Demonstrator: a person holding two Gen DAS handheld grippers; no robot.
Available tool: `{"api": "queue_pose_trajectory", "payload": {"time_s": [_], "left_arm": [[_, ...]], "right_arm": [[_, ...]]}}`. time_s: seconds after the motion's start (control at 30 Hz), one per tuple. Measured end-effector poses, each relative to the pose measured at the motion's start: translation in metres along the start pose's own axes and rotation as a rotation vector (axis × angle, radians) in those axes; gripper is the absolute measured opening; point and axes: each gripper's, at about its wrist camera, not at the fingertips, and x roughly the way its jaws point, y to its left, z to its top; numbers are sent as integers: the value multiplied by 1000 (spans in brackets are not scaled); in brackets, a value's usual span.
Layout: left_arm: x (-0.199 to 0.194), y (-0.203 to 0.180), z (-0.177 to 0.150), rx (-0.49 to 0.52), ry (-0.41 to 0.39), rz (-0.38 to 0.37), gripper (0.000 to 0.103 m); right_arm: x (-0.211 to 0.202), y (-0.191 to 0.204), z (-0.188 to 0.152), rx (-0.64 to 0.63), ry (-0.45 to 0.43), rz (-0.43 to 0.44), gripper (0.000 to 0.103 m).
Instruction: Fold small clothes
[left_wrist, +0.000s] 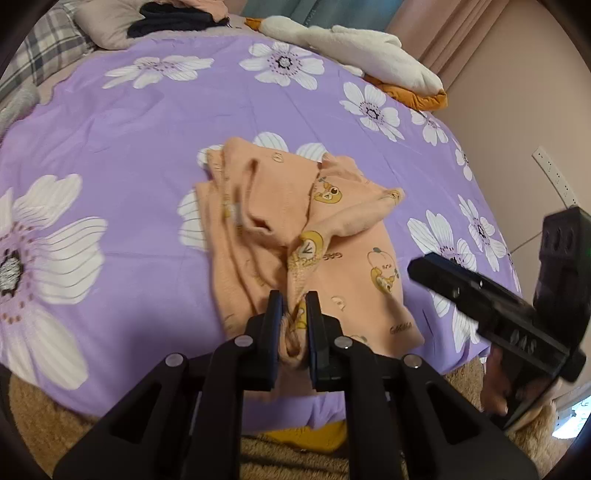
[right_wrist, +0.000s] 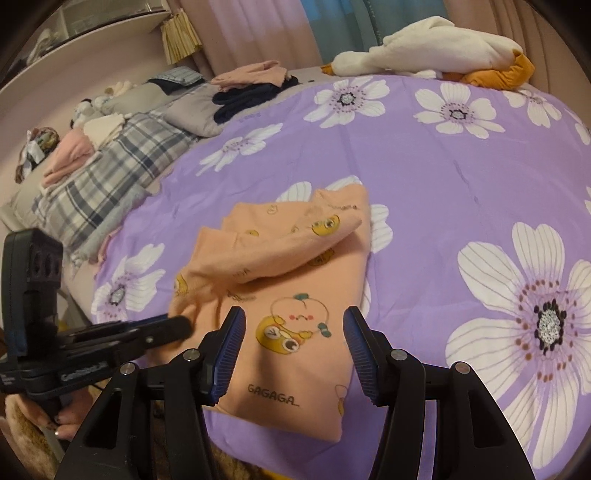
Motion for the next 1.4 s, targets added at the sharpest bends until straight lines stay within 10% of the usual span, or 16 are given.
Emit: {"api": "queue_pose_trajectory", "payload": {"time_s": [0.43, 0.83, 1.4], "left_arm": [[16, 22, -18, -81, 71, 10, 15], [13, 28, -22, -95, 90, -14, 17], [-25, 0, 56, 45, -70, -71, 38]], "right_arm": [[64, 24, 28, -95, 97, 1, 54], [105, 48, 82, -29, 89, 178, 54], [32, -9, 59, 57, -32, -136, 54]]}}
